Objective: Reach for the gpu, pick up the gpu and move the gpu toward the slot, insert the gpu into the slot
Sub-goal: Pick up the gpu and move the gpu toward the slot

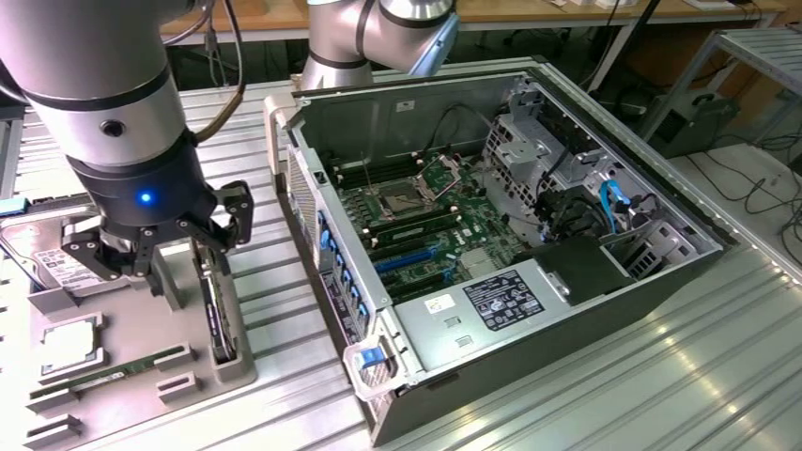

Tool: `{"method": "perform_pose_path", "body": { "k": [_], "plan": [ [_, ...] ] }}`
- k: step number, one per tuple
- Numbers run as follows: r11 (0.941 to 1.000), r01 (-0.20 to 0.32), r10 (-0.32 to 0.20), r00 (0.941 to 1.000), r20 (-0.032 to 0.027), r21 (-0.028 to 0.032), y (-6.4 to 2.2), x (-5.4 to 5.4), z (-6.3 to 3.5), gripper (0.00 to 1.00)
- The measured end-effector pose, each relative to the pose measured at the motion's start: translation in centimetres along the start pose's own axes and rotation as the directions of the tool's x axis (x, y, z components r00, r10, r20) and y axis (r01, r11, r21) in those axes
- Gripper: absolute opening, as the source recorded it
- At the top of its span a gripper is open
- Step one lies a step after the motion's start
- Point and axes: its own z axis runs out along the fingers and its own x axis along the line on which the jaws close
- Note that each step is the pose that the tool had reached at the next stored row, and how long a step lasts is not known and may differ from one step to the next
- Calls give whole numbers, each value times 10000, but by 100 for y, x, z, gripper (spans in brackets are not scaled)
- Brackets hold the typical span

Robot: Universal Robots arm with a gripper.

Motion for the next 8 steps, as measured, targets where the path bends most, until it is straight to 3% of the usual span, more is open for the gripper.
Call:
{"method": "perform_pose_path", "body": {
  "k": [8],
  "plan": [
    [10000, -41, 41, 10000, -1, 2, -4, -3, 65, 66]
  ]
}}
